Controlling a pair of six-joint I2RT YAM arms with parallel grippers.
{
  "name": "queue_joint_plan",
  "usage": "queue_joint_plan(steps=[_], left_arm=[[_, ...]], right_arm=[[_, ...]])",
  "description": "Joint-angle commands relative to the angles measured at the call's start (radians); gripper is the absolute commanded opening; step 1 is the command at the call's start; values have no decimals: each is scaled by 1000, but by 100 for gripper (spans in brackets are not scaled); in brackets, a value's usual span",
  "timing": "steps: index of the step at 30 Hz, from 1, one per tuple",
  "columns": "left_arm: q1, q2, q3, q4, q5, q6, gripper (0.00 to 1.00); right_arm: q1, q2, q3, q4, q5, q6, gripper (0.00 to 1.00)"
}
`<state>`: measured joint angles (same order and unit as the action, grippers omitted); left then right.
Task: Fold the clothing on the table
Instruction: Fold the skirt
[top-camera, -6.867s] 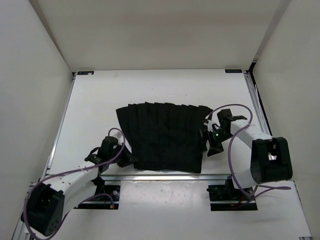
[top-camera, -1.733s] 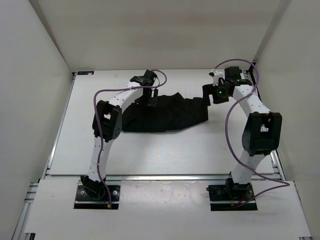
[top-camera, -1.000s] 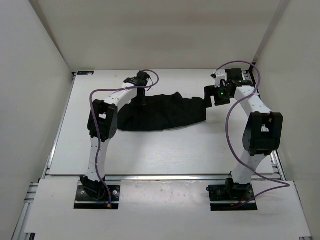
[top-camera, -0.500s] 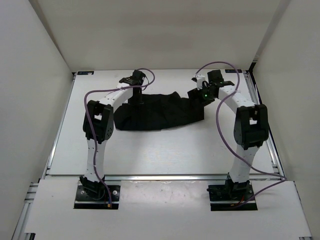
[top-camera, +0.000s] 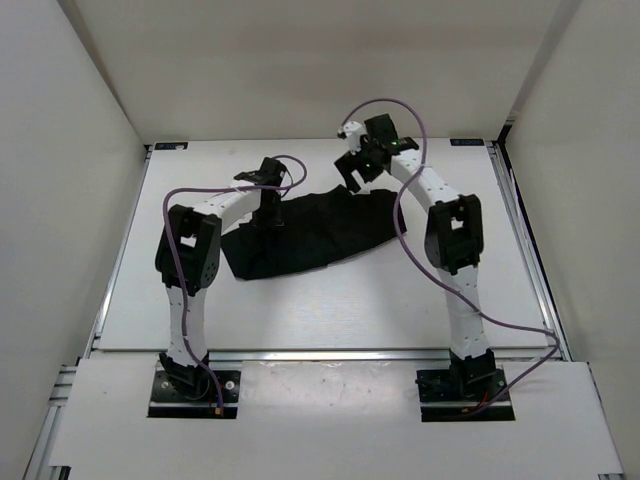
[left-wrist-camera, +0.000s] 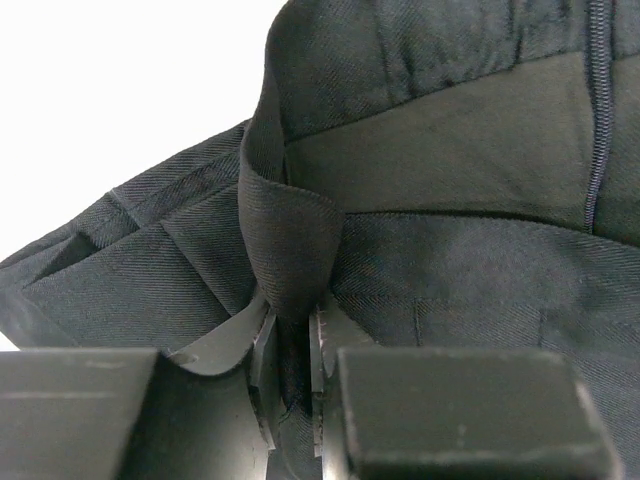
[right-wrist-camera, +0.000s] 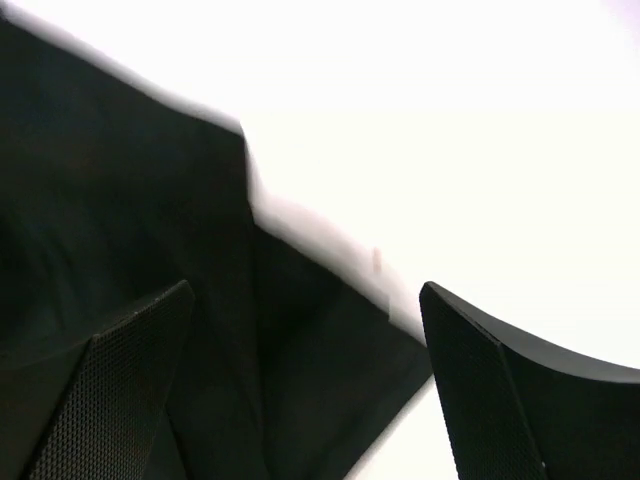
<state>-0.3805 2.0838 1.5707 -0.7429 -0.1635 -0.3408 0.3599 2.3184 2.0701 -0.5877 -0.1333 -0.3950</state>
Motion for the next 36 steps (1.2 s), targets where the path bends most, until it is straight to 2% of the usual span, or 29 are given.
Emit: queue_joint_plan(steps=[1,3,16,21,23,25,27,29,30,32,34,36], left_arm=[[28,-70,-26,43,36,-4,24],[26,-73,-31,51,48,-6,24],[37,-57,-18,56,68,-20,23],[38,-45,-1,47,68,-20,23],[40,-36,2,51,74,-20,22],[41,-31,5,48,75,-23,22],[32,-33,3,45,74,-24,21],[35,-33,-3,42,68,-24,19],[38,-31,-5,46,67,-27,15],[63,-39,-35,51,67,-29,11],[80,-48,-57,54,70,-33,2],[101,-63,-98,63,67,-27,0]], right_arm=[[37,84,192,-142,12,-30,99],[53,121,240,-181,-9,-50,99],[66,105,124,-208,-51,-48,98],[74,114,65,-202,-32,-48,91],[70,108,48,-193,-20,-50,81],[74,111,41,-184,6,-48,76],[70,111,35,-166,59,-25,63],[65,110,27,-153,107,-2,38],[56,110,30,-144,132,1,30],[47,113,16,-132,191,15,1],[25,113,7,-132,222,25,0],[5,104,-1,-129,216,41,0]])
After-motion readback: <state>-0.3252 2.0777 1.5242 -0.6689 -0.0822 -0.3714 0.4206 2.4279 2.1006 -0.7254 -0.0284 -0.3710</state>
